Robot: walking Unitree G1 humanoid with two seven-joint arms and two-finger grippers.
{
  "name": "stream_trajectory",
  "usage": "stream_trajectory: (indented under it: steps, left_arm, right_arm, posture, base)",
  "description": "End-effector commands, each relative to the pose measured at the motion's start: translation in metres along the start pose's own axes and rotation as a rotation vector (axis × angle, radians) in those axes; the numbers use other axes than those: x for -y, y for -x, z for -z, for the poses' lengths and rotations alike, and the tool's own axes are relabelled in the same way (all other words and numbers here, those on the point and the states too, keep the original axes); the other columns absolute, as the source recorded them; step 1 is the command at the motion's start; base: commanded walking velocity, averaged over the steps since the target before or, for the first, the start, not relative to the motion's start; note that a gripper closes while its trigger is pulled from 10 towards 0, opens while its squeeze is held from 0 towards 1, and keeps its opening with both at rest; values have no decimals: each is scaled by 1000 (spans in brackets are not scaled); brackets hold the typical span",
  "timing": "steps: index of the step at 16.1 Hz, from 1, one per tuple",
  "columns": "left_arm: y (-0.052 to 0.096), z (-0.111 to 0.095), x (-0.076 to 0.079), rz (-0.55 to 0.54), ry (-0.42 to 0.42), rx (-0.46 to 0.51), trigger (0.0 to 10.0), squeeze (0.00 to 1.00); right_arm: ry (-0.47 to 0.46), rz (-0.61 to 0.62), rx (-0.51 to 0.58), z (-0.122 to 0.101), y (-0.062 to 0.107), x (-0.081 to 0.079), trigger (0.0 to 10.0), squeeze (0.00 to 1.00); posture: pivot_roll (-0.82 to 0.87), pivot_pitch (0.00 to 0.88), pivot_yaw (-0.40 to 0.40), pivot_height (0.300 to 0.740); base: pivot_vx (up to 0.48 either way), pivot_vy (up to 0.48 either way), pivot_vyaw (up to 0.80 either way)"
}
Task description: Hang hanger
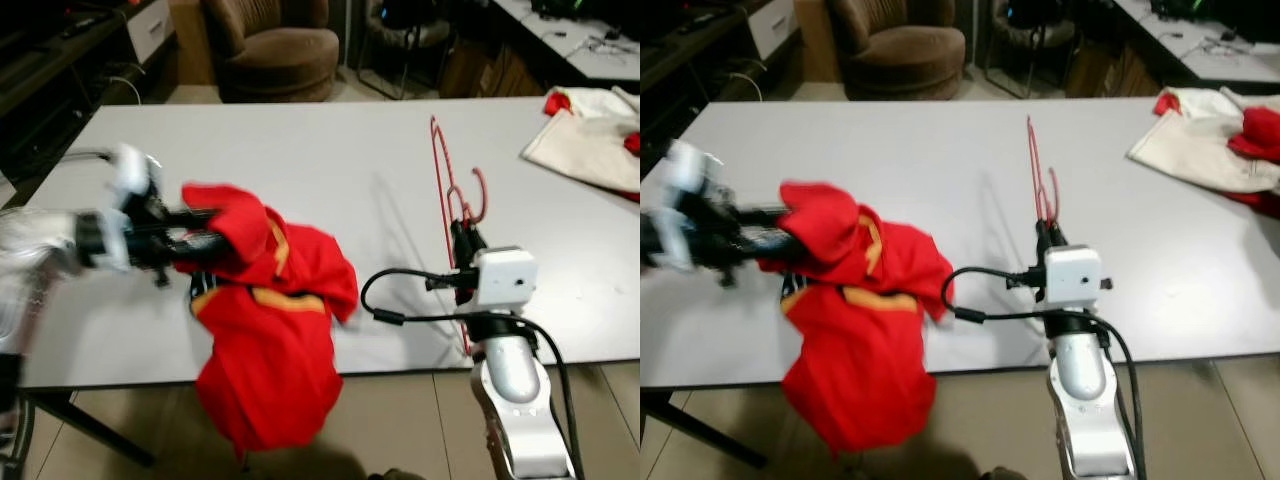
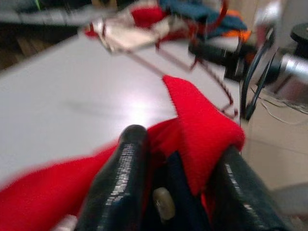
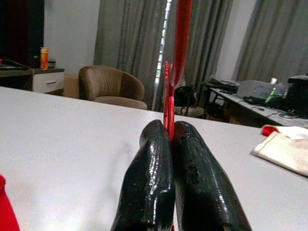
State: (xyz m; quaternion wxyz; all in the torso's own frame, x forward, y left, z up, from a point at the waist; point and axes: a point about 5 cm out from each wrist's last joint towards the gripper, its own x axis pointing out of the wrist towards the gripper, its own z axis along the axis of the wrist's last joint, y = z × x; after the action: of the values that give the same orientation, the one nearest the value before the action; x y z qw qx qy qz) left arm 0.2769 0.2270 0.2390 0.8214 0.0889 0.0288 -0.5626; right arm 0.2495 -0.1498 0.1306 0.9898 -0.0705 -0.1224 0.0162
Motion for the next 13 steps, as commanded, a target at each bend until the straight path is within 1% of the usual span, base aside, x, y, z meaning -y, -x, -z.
stream_trajectory:
  steps: [1, 3, 4, 5, 6, 7, 8, 9, 10, 11, 12, 13]
  left_arm:
    - [0, -13, 5, 26, -28, 34, 10000, 1000]
    - [-2, -21, 17, 50, -26, 89, 10000, 1000]
    - [-6, -36, 18, 34, 3, 192, 10000, 1000]
    - [-13, -44, -2, -141, -3, 259, 10000, 1000]
    - [-23, -31, -18, -294, -31, 181, 10000, 1000]
    - [-38, -8, -35, -466, -90, 33, 10000, 1000]
    - [-48, 7, -42, -538, -107, -29, 10000, 1000]
    - [-54, 13, -44, -552, -100, -45, 10000, 1000]
    - [-60, 15, -53, -613, -71, -46, 10000, 1000]
    - [-57, -15, -74, -719, -88, 51, 10000, 1000]
    - [-55, -25, -79, -735, -96, 82, 10000, 1000]
    - [-46, -70, -100, -805, -149, 173, 10000, 1000]
  right_arm:
    - [-6, -11, -6, 2, -3, 0, 0, 0]
    - [-6, -21, -1, 2, -7, -1, 0, 0]
    - [-6, -25, 0, 2, -8, 0, 0, 0]
    - [-7, -30, -2, 4, -10, -1, 0, 0]
    - [-9, -34, -2, 4, -12, -3, 0, 0]
    - [-12, -40, 0, 4, -13, -5, 0, 0]
    - [-14, -42, 2, 4, -15, -7, 0, 0]
    - [-15, -41, 3, 4, -15, -7, 0, 0]
    - [-16, -40, 5, 4, -16, -7, 0, 0]
    - [-14, -40, 6, 5, -15, -7, 0, 0]
    - [-14, -40, 5, 5, -15, -7, 0, 0]
    - [-15, -34, 3, 6, -14, -7, 0, 0]
  posture:
    - [-31, 9, 20, 740]
    - [-21, 7, 11, 740]
    - [-13, 6, 6, 740]
    - [-9, 4, 6, 740]
    - [-1, 3, 4, 740]
    - [3, 4, 3, 740]
    - [-3, 5, 6, 740]
    - [-3, 6, 5, 740]
    - [-7, 7, 3, 740]
    - [-13, 7, 9, 740]
    - [-18, 6, 9, 740]
    - [-17, 3, 14, 740]
  base:
    - [0, 0, 0]
    - [0, 0, 0]
    - [0, 0, 0]
    - [0, 0, 0]
    - [0, 0, 0]
    - [0, 0, 0]
    - [0, 0, 0]
    - [0, 0, 0]
    - [0, 0, 0]
    - [0, 0, 0]
    - [0, 0, 0]
    - [0, 0, 0]
